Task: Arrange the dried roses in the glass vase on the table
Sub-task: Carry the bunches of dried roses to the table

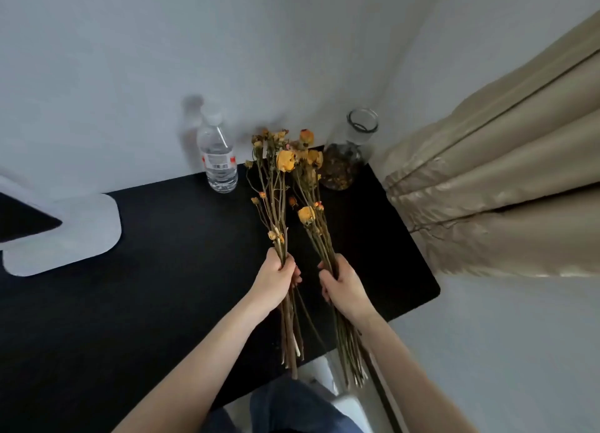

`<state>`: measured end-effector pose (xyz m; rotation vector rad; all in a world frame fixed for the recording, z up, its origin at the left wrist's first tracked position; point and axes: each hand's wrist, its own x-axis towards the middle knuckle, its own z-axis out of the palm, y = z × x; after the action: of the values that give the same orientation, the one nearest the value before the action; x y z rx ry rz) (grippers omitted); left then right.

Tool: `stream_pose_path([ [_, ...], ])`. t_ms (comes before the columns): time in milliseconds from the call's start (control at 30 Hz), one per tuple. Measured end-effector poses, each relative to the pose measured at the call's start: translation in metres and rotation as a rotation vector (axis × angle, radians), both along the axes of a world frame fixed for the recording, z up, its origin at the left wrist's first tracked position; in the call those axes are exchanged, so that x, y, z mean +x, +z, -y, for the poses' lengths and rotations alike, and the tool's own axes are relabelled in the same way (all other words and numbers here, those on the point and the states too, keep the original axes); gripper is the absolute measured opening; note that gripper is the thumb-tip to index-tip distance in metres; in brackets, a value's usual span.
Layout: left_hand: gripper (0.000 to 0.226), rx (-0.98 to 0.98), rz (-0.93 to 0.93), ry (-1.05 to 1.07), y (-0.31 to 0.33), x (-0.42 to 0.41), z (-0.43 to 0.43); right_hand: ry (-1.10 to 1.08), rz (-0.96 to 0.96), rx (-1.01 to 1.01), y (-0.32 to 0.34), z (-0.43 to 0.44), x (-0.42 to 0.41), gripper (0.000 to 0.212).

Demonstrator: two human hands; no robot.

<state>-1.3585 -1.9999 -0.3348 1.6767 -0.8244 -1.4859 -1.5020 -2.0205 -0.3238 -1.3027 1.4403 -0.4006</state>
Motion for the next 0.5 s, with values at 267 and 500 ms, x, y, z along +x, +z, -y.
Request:
stream_pose_path([
  [267, 0.026, -0.024, 0.024, 0.070, -0.026, -0.049, 0.037, 0.203, -0.132, -0.092, -0.030, 0.051, -0.016, 0.017],
  [500, 0.037, 0.111, 0.210, -0.066, -0.056, -0.062, 0.054, 0.273, -0.231, -0.062, -0.054, 0.067, -0.027, 0.028],
])
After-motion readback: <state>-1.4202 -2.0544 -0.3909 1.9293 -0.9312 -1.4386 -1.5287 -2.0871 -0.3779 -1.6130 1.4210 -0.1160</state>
